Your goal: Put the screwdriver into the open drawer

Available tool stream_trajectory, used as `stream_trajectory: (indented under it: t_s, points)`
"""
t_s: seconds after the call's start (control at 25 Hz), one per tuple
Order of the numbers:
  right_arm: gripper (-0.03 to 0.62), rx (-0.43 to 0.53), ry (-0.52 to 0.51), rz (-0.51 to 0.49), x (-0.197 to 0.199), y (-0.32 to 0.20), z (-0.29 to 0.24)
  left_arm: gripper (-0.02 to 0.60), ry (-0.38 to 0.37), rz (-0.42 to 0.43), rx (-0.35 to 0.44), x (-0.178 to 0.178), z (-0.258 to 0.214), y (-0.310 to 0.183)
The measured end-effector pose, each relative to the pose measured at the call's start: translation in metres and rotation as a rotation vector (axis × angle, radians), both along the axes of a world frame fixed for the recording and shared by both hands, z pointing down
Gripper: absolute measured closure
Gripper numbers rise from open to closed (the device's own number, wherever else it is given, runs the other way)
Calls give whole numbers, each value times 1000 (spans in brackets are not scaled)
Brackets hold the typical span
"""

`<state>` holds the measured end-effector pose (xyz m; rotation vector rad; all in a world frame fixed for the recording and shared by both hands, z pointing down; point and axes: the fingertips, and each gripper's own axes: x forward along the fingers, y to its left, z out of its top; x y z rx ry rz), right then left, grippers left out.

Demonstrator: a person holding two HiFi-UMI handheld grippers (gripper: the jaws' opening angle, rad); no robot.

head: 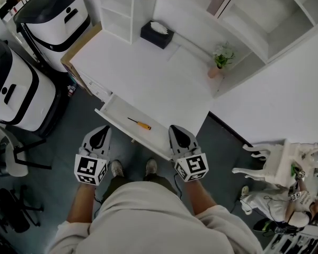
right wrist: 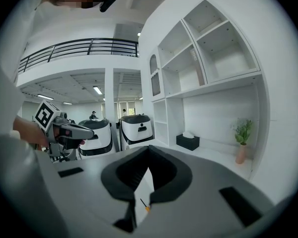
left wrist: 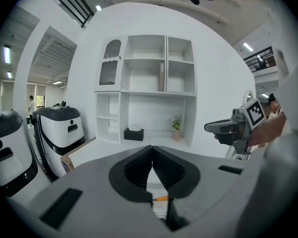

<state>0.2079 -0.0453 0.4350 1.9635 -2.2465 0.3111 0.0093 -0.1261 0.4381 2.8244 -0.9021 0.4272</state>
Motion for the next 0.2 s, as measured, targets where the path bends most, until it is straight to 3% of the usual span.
stream_trajectory:
  t_s: [0.2]
  points:
    - [589, 9, -5, 2, 0, 3, -4, 577, 0, -1, 7, -2, -4, 3]
